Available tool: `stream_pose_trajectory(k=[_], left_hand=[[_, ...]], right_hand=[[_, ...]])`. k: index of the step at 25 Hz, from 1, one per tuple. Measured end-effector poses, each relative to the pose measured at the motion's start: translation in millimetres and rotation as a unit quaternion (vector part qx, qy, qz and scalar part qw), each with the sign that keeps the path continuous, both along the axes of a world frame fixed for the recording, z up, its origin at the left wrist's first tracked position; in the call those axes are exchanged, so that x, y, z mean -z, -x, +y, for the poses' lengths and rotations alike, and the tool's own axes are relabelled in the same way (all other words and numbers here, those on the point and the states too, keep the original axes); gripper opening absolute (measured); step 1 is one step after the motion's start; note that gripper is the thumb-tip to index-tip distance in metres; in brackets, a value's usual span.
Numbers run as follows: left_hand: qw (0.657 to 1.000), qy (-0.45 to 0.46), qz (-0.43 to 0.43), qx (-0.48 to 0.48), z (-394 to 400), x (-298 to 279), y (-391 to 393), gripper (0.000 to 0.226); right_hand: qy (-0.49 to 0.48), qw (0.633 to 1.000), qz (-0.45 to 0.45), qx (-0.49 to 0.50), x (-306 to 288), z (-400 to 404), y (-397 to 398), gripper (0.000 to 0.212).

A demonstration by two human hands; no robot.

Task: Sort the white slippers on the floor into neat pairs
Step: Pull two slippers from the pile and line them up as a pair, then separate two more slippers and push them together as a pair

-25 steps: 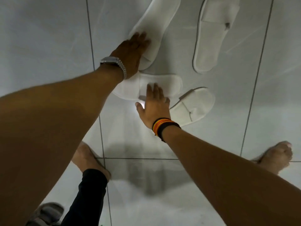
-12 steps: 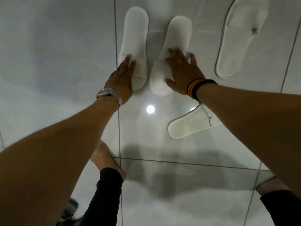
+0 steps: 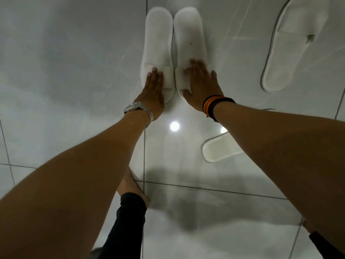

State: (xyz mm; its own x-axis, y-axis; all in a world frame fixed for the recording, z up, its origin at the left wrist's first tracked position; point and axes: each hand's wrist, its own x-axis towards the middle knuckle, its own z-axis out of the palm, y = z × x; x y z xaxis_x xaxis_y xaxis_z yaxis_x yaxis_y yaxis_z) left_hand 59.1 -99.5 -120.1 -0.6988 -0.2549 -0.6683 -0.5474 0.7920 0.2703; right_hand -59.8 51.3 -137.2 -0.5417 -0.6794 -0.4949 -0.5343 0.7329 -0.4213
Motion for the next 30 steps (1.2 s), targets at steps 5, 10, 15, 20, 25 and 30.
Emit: stream_pose_trajectory(k=[5,10,15,20,25,30], left_hand=[[1.000,0.022,0.010,-0.012,12,-11,4,0.074],[0.993,-0.027,0.096,0.064,104,-15,7,0.069],[0.978,-0.203,0.051,0.025,279,-40,-22,0.065],[0.980,-0.177,-0.084,-0.041,340,-26,-21,0.069],[0.978,-0.110,-0.011,0.179,298,2,40,0.067],[0.967,-0.082,0.014,0.242,262,7,111,0.062]], right_hand=[[0.000,1.000,0.011,0.011,-9,12,9,0.062],[-0.035,0.990,0.110,0.084,-18,78,69,0.068],[-0.143,0.982,0.045,0.112,-13,152,141,0.082],[-0.118,0.990,0.004,0.080,-4,203,137,0.085],[-0.104,0.994,0.028,0.016,-10,245,147,0.094],[-0.066,0.995,-0.026,0.065,-20,276,140,0.081]])
